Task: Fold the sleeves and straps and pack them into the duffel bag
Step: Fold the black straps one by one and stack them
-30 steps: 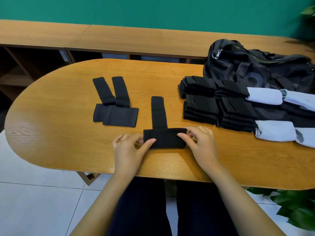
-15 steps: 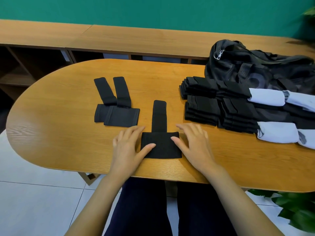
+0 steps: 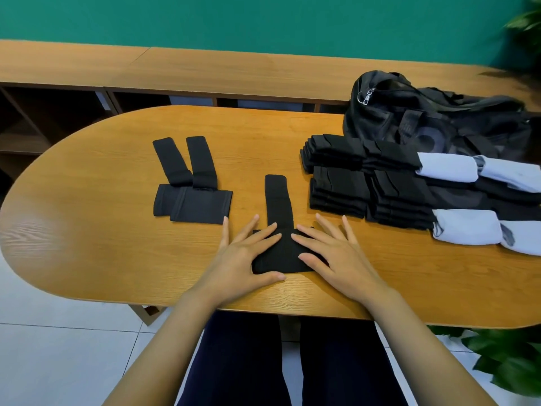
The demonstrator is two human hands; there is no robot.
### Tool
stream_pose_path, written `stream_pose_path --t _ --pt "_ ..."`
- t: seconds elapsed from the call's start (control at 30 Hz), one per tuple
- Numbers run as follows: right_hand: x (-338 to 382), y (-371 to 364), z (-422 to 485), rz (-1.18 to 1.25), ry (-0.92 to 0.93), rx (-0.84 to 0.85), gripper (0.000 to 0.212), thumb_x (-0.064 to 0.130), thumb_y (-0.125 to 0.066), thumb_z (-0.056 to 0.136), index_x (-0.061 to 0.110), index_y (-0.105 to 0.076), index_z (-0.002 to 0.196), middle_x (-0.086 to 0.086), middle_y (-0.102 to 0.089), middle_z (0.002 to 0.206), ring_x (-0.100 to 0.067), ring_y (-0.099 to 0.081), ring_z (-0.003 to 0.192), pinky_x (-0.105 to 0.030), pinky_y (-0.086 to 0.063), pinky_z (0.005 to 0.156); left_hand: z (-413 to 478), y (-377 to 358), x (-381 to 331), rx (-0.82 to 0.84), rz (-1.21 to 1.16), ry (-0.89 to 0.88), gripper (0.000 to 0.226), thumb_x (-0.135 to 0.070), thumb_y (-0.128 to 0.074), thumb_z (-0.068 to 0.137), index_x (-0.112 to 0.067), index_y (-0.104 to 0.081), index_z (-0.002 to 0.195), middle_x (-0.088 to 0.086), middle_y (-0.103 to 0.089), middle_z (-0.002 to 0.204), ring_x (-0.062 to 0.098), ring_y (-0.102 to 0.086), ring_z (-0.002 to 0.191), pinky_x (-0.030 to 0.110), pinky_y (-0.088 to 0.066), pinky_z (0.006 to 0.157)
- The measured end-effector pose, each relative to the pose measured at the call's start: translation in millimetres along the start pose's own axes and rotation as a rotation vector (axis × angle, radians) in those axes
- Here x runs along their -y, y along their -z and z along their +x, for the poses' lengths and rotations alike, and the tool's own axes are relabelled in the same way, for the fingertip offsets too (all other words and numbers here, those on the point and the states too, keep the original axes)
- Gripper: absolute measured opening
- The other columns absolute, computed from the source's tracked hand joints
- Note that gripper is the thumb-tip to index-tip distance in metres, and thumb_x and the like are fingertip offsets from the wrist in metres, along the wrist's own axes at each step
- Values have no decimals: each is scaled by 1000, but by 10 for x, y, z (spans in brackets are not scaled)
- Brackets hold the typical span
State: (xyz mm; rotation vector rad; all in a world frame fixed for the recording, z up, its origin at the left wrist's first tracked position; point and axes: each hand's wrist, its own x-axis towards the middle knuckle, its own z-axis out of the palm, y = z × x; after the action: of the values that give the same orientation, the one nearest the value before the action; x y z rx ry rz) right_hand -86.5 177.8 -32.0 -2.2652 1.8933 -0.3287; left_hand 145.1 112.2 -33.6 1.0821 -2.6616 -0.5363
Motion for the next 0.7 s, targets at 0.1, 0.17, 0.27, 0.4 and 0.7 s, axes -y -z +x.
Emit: stream_pose_path --t 0.1,0.17,0.27,0.4,0.7 --pt "3 -40 -26 -20 16 -37 63 69 -10 96 43 -36 147 22 -24 156 -4 3 149 -44 12 121 -25 -56 -19 -72 5 -14 79 -78 -37 84 -35 -32 150 -21 -20 158 -1 6 148 50 20 117" --pt "15 -51 -46 -18 22 -69 63 69 -12 96 41 -40 146 20 -26 156 -5 1 150 -42 10 121 -45 -68 -36 -89 27 -25 78 -78 -33 86 -33 -33 150 -21 -22 157 -1 4 148 49 19 118" --pt "30 -39 -67 3 28 -102 67 73 -13 94 39 -44 143 18 -29 155 -5 -3 150 -41 9 121 -46 -67 -45 -100 34 -15 76 -78 -29 87 -33 -35 149 -20 -24 156 -2 5 148 47 19 118" --pt "20 -49 -77 -5 51 -117 70 77 -23 90 38 -46 143 18 -33 154 -4 -5 149 -37 11 121 -38 -77 -32 -129 8 1 76 -78 -24 88 -33 -40 147 -20 -27 155 -4 3 147 45 20 118" --pt "-1 -79 -87 1 86 -205 62 71 -36 90 34 -54 137 15 -48 146 -5 -22 145 -35 6 121 -42 -84 -16 -204 -93 15 76 -80 -22 87 -33 -53 137 -20 -40 149 -9 -6 145 43 17 119"
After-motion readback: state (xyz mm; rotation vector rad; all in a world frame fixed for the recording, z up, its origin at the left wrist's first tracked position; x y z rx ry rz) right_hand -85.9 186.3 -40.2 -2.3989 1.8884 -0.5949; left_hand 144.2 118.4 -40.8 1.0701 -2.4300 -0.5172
